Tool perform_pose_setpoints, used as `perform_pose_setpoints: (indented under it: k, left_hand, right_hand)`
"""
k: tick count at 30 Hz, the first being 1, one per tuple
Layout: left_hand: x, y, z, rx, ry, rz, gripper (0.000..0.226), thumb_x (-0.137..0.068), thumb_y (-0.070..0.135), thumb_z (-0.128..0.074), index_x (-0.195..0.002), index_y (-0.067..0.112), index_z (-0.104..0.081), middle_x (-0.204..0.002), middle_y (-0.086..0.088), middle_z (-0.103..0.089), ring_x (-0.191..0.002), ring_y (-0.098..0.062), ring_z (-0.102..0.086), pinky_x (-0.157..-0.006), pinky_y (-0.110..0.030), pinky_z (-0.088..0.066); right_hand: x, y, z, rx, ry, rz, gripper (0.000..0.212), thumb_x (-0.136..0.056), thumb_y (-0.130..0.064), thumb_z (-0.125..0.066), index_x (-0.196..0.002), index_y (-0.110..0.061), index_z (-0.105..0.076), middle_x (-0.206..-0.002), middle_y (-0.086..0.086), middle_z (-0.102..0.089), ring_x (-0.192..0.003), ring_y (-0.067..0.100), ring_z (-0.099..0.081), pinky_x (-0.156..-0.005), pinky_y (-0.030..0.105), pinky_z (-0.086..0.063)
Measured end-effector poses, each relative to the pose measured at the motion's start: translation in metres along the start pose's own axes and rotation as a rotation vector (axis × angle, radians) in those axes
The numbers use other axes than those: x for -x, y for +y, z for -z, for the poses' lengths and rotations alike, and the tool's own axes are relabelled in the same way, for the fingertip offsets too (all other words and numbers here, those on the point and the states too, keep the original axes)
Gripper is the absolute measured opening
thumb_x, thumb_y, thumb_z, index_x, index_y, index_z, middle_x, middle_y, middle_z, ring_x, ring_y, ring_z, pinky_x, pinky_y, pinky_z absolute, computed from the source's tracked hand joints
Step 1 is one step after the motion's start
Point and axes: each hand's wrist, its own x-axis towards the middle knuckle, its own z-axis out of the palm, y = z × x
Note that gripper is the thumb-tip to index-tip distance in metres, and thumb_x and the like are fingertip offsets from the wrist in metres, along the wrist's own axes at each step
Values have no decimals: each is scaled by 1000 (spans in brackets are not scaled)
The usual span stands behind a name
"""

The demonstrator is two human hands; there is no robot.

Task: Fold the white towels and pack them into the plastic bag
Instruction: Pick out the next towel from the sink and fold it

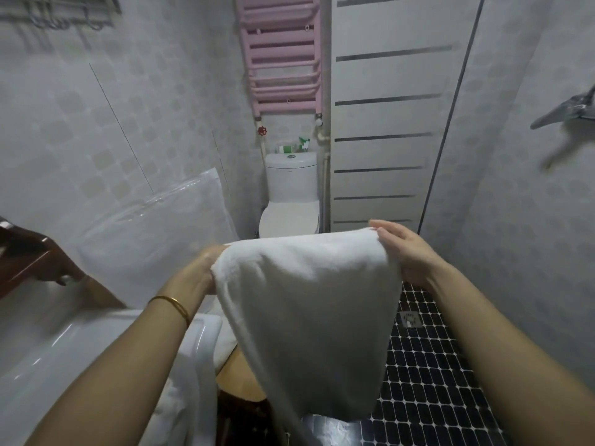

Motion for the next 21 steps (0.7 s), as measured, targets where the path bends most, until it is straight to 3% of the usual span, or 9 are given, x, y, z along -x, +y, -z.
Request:
perform_pose_setpoints:
  k: [2,4,7,12,16,19,21]
  left_hand:
    - [-1,-2,4,77,37,96,27,-100,13,-41,-78,3,-53,-66,-8,-58,-65,-24,-47,-56,-29,-42]
    - [-3,-2,4,120,44,113,26,-101,16,-39,-82,2,-52,-70,-9,-55,-67,-24,-45,-62,-31,-40]
    - [-5,0,1,155,23,102,17,-102,15,-35,-106,8,-51,-85,-9,-56,-79,-24,-46,-86,-31,-38]
    - [-14,0,6,22,-11,103,24,-100,9,-36,-86,-4,-50,-67,-11,-56,-69,-26,-45,-72,-32,-41]
    - [-17,-2,19,-158,16,92,18,-95,2,-42,-82,-5,-52,-74,-14,-52,-68,-28,-47,-65,-37,-42]
    - [-15,-8,29,-264,-16,36,23,-95,1,-43,-75,-1,-54,-55,-9,-62,-59,-25,-55,-56,-29,-47]
    - [-9,-14,31,-292,-38,-40,24,-97,5,-44,-76,10,-55,-46,6,-63,-65,-19,-57,-59,-30,-48]
  right_hand:
    - [9,-14,6,-19,-187,28,49,-76,-10,-70,-124,-16,-59,-126,2,-59,-106,16,-63,-80,30,-56]
    - [16,-21,7,141,-286,42,66,-69,5,-73,-128,-17,-54,-127,1,-56,-110,17,-61,-82,27,-55]
    - [21,-22,-1,534,-184,123,76,-68,12,-70,-133,-20,-49,-129,-3,-51,-115,14,-53,-91,23,-47]
    - [18,-16,-7,1020,65,392,59,-75,1,-64,-130,-10,-46,-126,9,-53,-118,24,-47,-90,25,-34]
    - [21,-17,-10,1004,219,529,44,-75,-8,-66,-118,-9,-54,-109,8,-61,-98,23,-55,-80,31,-42]
    - [23,-28,-11,971,263,569,28,-70,-15,-75,-97,-11,-68,-89,3,-61,-85,21,-56,-72,32,-45]
    - [24,-37,-14,929,207,604,19,-68,-14,-80,-84,-8,-72,-87,4,-54,-86,19,-52,-72,30,-42]
